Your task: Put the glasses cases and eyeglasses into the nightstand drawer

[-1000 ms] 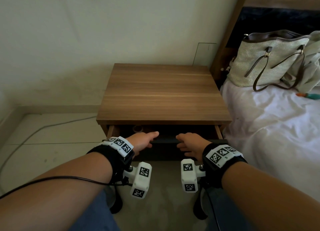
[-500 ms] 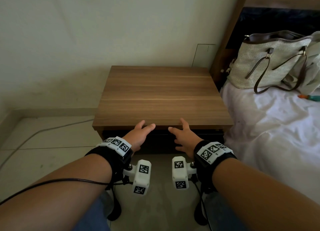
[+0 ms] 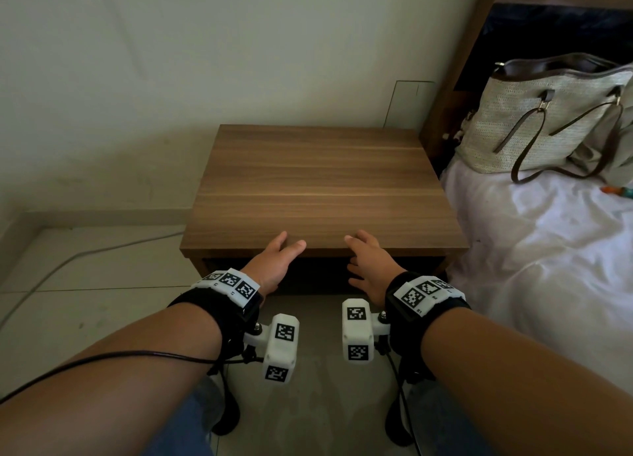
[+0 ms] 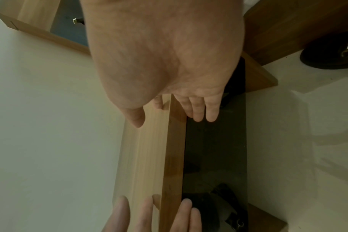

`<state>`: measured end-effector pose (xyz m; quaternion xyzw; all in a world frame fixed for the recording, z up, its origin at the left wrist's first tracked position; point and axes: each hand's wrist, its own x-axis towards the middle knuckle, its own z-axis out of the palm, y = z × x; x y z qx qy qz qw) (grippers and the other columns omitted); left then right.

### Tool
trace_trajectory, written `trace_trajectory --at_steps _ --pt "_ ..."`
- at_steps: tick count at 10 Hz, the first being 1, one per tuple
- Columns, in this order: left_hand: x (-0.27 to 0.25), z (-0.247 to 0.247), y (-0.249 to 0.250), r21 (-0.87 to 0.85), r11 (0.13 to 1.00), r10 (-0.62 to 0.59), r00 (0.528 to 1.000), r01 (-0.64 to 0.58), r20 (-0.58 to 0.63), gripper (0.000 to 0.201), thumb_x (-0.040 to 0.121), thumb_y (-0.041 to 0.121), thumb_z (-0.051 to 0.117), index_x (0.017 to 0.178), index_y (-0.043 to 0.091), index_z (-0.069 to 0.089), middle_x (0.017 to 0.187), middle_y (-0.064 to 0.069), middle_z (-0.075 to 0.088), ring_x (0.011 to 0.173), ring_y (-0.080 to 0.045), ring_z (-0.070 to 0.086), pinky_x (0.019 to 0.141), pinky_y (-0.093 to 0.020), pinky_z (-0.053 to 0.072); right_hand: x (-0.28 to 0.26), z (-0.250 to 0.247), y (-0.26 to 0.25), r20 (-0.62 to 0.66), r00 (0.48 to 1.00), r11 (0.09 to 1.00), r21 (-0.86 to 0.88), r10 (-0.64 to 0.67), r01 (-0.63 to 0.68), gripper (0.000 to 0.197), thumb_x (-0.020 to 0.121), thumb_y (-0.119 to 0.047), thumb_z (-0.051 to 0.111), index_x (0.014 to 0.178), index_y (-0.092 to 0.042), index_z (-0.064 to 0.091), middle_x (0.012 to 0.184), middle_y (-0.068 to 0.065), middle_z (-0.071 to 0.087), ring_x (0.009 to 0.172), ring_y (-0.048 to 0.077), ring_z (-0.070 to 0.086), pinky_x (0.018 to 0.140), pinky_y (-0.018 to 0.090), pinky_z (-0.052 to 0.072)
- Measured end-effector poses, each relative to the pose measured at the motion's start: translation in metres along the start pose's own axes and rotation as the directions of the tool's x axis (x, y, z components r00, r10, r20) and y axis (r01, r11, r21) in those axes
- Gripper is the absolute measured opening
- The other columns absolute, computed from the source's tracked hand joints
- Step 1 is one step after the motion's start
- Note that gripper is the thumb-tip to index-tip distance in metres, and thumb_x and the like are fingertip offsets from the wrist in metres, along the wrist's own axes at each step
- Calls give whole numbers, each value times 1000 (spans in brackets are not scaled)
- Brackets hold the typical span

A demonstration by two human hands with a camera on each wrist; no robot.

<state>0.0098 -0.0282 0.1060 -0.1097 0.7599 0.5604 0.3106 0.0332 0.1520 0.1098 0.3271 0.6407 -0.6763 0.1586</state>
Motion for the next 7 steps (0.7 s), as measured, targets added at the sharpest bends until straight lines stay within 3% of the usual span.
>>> trace_trajectory --at_steps 2,5,7 --pt "2 -1 -2 14 1000 20 1000 -21 16 83 78 67 53 149 45 14 159 1 25 144 -23 28 115 -50 26 4 2 1 3 1000 998 65 9 -9 60 93 -40 53 145 -41 23 151 12 34 135 30 39 106 46 37" --pt "-6 -3 7 -64 997 -44 999 44 2 71 88 56 52 150 39 20 156 -5 31 140 -25 35 110 -48 30 -7 0 -4 48 999 996 84 20 -24 62 95 -40 50 148 -37 20 155 12 29 136 32 39 112 47 34" --pt "-28 -8 18 -39 998 46 999 -47 -27 70 89 59 49 149 31 28 148 -4 43 134 -23 41 108 -45 34 -28 -8 -15 48 998 996 80 -44 40 61 95 -40 50 148 -30 24 151 12 36 133 30 43 110 46 37"
